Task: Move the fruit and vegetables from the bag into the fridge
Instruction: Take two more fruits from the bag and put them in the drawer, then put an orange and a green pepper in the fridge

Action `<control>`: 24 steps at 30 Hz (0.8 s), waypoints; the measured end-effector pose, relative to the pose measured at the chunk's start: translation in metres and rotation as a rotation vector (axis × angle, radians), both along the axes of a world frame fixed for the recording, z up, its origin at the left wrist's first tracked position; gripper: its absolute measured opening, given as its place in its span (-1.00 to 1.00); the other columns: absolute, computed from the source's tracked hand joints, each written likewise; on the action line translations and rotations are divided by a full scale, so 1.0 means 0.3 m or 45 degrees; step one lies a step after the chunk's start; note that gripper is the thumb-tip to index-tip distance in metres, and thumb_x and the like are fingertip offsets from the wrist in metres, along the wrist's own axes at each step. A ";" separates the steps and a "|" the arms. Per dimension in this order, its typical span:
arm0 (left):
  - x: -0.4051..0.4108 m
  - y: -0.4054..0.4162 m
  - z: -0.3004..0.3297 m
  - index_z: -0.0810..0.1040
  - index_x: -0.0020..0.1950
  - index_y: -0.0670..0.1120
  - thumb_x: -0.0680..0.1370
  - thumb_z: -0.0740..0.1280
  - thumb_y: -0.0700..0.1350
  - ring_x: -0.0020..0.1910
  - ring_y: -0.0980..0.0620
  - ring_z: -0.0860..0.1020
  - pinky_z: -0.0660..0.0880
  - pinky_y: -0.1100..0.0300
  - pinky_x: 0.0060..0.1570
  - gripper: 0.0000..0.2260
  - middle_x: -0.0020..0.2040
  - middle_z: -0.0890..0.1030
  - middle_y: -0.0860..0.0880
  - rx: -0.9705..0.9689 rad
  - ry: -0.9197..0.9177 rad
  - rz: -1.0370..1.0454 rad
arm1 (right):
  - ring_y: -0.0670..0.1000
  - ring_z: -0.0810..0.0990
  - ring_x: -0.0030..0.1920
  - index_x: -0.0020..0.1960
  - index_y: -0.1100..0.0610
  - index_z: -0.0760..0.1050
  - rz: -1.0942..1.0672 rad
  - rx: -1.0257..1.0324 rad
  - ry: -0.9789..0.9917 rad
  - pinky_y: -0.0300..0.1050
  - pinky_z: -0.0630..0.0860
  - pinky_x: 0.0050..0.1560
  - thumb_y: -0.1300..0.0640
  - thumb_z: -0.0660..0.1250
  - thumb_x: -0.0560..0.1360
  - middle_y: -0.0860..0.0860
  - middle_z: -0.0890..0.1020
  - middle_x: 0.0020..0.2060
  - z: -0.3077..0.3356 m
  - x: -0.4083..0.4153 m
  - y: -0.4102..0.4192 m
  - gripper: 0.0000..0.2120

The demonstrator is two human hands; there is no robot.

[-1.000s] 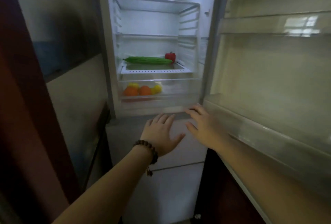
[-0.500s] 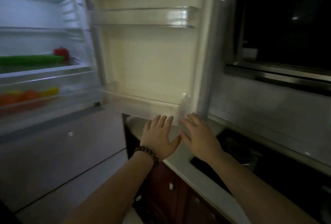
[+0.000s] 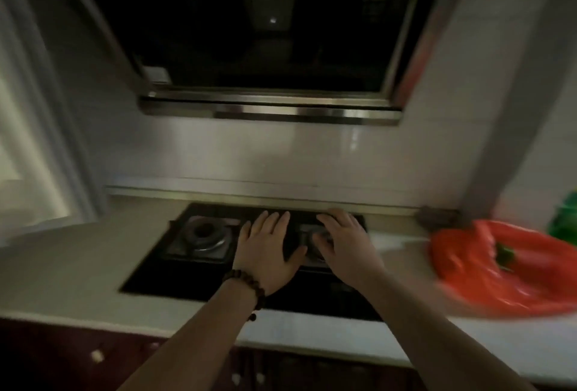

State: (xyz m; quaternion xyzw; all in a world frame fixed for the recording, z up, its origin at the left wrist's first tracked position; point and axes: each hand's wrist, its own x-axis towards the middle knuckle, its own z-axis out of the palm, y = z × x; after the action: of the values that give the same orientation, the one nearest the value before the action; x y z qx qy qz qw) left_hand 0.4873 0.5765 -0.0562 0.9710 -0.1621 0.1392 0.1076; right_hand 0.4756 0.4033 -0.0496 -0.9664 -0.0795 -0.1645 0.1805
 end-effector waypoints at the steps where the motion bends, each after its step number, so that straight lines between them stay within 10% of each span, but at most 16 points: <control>1: -0.010 -0.084 -0.011 0.01 0.54 0.01 0.54 0.02 0.30 0.52 0.01 -0.01 -0.02 -0.06 0.47 -0.35 0.53 0.12 0.02 -0.014 0.014 -0.050 | 0.08 0.25 0.42 0.42 0.06 0.30 -0.053 0.011 0.010 0.02 0.25 0.40 -0.07 0.13 0.58 0.02 0.32 0.41 -0.011 -0.034 -0.085 -0.55; 24: -0.177 -1.386 -0.279 0.10 0.51 0.02 0.51 0.06 0.30 0.49 -0.04 0.09 0.05 -0.06 0.44 -0.36 0.50 0.20 -0.02 0.056 0.171 -0.587 | 0.09 0.25 0.44 0.39 0.05 0.34 -0.702 0.088 0.118 0.10 0.27 0.41 -0.07 0.18 0.57 0.06 0.35 0.40 -0.228 -0.555 -1.323 -0.56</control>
State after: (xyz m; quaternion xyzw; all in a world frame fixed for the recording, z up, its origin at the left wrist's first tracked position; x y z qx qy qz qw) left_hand 0.4343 0.1607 -0.1398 0.9174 -0.3750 0.0426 0.1261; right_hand 0.3091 0.0063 -0.1181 -0.9513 0.2004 -0.1656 0.1653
